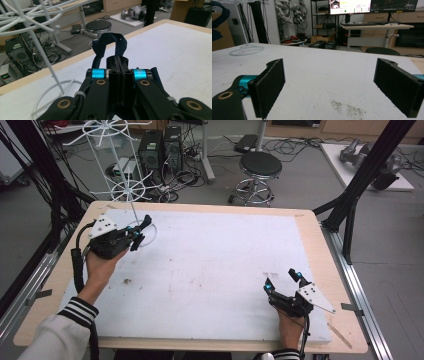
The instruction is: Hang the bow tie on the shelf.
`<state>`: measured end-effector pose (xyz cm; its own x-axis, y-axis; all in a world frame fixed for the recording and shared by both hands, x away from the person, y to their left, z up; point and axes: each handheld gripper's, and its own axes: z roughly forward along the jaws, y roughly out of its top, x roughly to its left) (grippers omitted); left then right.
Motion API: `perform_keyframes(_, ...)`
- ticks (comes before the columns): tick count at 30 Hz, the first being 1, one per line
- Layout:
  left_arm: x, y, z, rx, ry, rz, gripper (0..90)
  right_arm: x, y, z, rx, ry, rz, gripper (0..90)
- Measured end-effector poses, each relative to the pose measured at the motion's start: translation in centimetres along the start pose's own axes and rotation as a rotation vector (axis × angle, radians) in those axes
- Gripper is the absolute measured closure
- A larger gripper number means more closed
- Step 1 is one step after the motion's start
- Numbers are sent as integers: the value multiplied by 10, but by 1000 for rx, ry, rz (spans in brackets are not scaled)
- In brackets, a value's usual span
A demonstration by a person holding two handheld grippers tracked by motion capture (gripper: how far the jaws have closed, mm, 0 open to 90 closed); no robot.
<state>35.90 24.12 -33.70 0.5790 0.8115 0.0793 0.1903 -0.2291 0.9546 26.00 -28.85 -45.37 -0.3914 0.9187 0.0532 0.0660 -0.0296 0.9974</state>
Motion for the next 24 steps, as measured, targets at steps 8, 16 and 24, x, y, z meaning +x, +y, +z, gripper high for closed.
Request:
perform_keyframes(8,9,-3,-7,2,24,-12,881,0,0,0,-1,2,-2,93)
perform_keyframes(16,18,-3,-16,-6,36,-27,881,0,0,0,1,2,2,93)
perform_keyframes(24,29,-3,-25,-12,62,-44,881,0,0,0,1,1,2,93)
